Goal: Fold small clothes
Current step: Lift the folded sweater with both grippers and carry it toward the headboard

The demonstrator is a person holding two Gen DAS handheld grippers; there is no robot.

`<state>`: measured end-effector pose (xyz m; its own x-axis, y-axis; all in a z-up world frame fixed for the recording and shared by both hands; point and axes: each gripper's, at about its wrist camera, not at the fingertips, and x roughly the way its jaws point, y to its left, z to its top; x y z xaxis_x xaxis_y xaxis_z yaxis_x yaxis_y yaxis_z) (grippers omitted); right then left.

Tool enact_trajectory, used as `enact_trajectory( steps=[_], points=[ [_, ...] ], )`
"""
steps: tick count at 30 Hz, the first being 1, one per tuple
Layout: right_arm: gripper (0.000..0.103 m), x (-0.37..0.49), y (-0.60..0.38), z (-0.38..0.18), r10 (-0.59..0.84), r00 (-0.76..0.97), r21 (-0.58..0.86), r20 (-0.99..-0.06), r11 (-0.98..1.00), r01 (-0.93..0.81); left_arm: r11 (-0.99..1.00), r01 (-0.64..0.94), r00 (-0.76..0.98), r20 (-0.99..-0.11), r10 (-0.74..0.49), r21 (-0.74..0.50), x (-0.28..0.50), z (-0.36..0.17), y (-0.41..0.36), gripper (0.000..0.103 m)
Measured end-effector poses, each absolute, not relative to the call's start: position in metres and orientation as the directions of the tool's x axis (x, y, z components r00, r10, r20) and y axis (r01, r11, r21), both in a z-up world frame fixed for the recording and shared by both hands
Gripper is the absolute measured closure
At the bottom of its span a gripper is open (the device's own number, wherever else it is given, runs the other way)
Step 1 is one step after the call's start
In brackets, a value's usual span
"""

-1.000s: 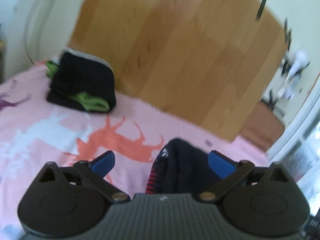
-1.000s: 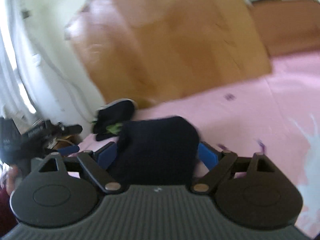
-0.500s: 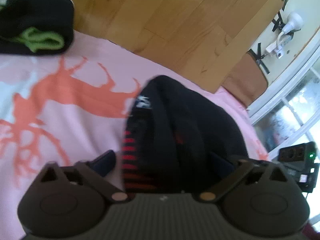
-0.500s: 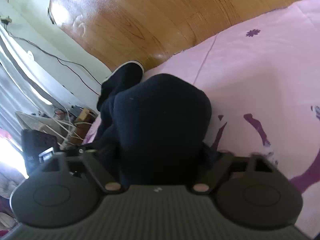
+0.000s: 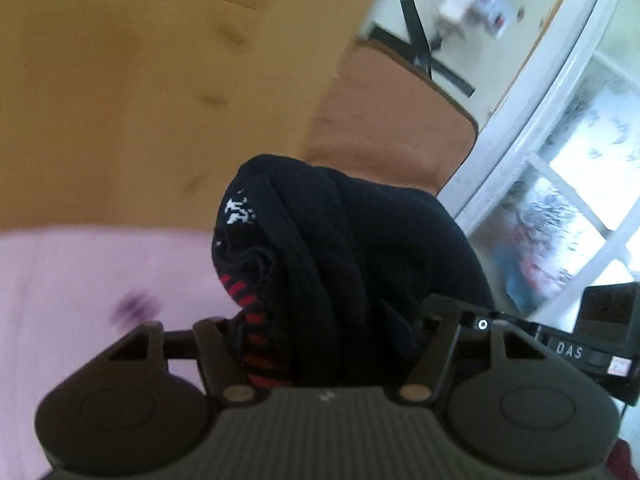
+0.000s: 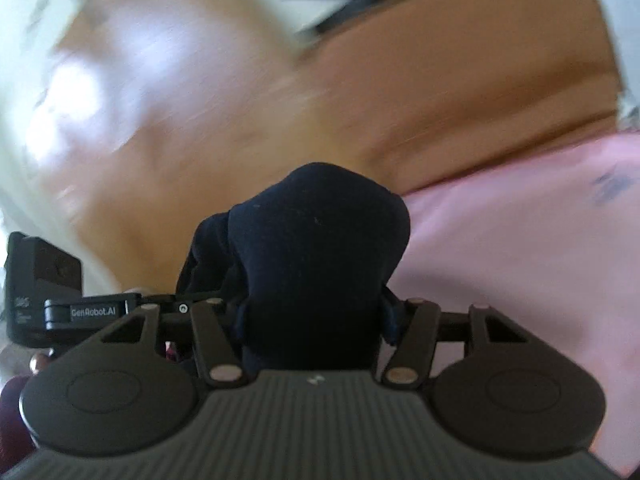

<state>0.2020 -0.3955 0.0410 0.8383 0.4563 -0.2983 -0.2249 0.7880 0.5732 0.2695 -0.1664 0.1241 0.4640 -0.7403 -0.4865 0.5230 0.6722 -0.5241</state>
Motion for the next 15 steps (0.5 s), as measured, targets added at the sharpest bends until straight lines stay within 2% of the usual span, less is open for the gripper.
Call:
enact_trajectory(
  steps=[3, 4, 6, 8, 9, 11, 15],
  points=[
    [0.042, 0.246, -0.434, 0.016, 0.397, 0.848, 0.604, -0.35, 0.788, -0.12, 0.717, 0.494, 0.467, -0.546, -0.696, -0.491, 0.311, 0.113, -0.227, 0.043],
    [0.042, 0.257, -0.439, 0.005, 0.391, 0.845, 0.627, -0.363, 0.774, -0.089, 0.732, 0.475, 0.471, -0.562, -0.68, -0.488, 0.32, 0.107, -0.24, 0.041],
    [0.041, 0.264, -0.451, -0.011, 0.416, 0.841, 0.699, -0.346, 0.712, -0.064, 0.744, 0.456, 0.513, -0.54, -0.668, -0.488, 0.324, 0.099, -0.25, 0.033],
    [0.037, 0.262, -0.444, -0.004, 0.397, 0.841, 0.656, -0.366, 0.752, -0.07, 0.751, 0.444, 0.532, -0.531, -0.66, -0.489, 0.322, 0.095, -0.251, 0.028],
    [0.029, 0.259, -0.441, -0.004, 0.378, 0.852, 0.632, -0.364, 0.772, -0.072, 0.759, 0.433, 0.54, -0.534, -0.651, -0.487, 0.319, 0.095, -0.25, 0.027],
    [0.023, 0.254, -0.434, 0.002, 0.325, 0.873, 0.579, -0.363, 0.813, -0.062, 0.791, 0.394, 0.564, -0.556, -0.61, -0.468, 0.31, 0.102, -0.244, 0.028],
    [0.022, 0.227, -0.441, 0.02, 0.21, 0.92, 0.539, -0.332, 0.842, 0.002, 0.885, 0.333, 0.649, -0.601, -0.466, -0.326, 0.276, 0.134, -0.224, 0.028]
  ],
)
